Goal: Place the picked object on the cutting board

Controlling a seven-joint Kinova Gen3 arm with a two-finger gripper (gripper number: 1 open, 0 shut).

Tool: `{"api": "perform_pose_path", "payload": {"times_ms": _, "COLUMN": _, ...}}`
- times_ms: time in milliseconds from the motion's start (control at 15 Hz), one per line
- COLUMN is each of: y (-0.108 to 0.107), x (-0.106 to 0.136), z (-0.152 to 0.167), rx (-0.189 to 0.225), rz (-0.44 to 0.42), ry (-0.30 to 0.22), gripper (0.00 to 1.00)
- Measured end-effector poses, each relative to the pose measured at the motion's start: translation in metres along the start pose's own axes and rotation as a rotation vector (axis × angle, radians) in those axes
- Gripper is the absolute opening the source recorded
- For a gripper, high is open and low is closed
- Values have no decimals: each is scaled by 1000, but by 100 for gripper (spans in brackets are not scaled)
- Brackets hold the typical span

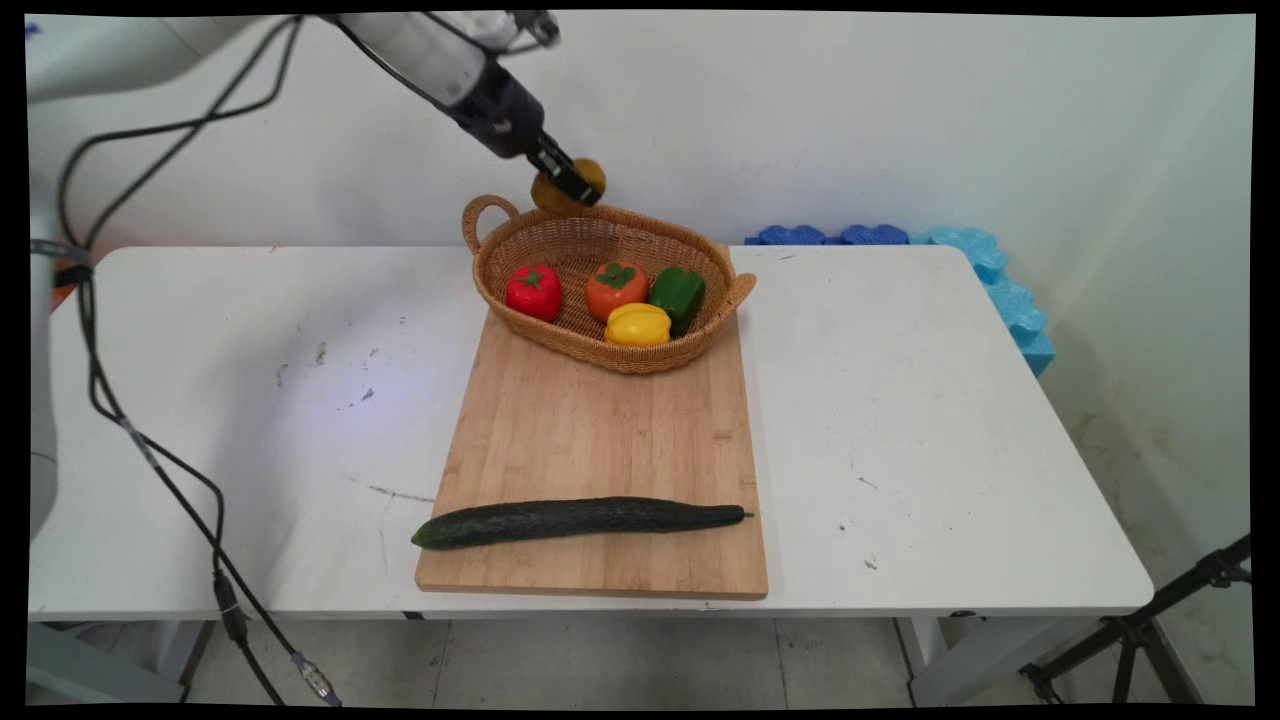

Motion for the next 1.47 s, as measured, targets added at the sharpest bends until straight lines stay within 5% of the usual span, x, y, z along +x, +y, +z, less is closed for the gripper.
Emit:
{"api": "perform_pose_path", "payload": {"times_ms": 333, "y": 57, "x": -2, "z": -62, "rx": -60, "rz": -16, "ry": 60, "gripper": 0}}
{"api": "perform_pose_path", "payload": {"times_ms": 600, "y": 111, "x": -20, "z": -79, "rx": -113, "rz": -5, "ry": 68, "gripper": 0}}
{"api": "perform_pose_path", "payload": {"times_ms": 933, "y": 165, "x": -48, "z": -66, "rx": -174, "rz": 24, "ry": 49, "gripper": 0}}
{"api": "perform_pose_path", "payload": {"times_ms": 1467, "y": 213, "x": -87, "z": -9, "rx": -219, "rz": 87, "ry": -9, "gripper": 0}}
